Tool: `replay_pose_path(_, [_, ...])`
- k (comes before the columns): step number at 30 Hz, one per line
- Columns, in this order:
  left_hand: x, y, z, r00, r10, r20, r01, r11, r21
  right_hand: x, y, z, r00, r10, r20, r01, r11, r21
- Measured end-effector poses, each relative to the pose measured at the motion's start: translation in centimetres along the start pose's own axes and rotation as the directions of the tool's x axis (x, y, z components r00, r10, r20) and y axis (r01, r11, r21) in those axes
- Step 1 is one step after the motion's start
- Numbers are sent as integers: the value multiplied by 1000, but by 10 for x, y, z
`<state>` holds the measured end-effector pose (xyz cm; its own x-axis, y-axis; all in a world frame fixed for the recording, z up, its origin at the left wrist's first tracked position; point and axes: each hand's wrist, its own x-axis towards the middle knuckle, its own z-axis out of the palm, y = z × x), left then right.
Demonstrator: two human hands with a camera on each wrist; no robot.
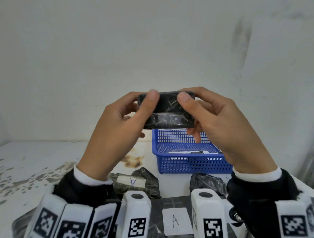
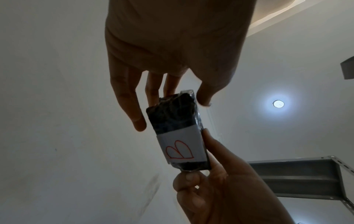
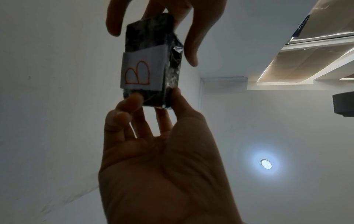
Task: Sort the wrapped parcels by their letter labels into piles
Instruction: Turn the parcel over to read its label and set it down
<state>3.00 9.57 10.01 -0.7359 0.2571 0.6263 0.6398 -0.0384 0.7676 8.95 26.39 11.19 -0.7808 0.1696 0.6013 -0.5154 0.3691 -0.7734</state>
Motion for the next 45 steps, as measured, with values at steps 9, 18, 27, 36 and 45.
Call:
replay_pose_path(9, [1, -1, -1, 999, -12, 41, 14, 999, -33, 2, 3, -2, 1000, -13, 18, 12, 1000, 12])
replay_pose_path(18, [1, 1, -2, 1000, -7, 8, 8, 994, -108, 2, 3, -2, 998, 25, 58, -23, 999, -31])
replay_pose_path(27, [0, 3, 3, 1000, 10, -24, -12, 996, -83, -1, 1, 0, 998, -8, 54, 10, 999, -39])
replay_pose_path(36, [0, 4, 2, 994, -108, 11, 109, 989, -98, -1, 4, -2, 997, -61, 37, 63, 996, -58])
replay_pose_path(45, [2, 1, -4, 1000, -10, -5, 10, 992, -127, 3, 5, -5, 1000, -4, 31, 0, 990, 141])
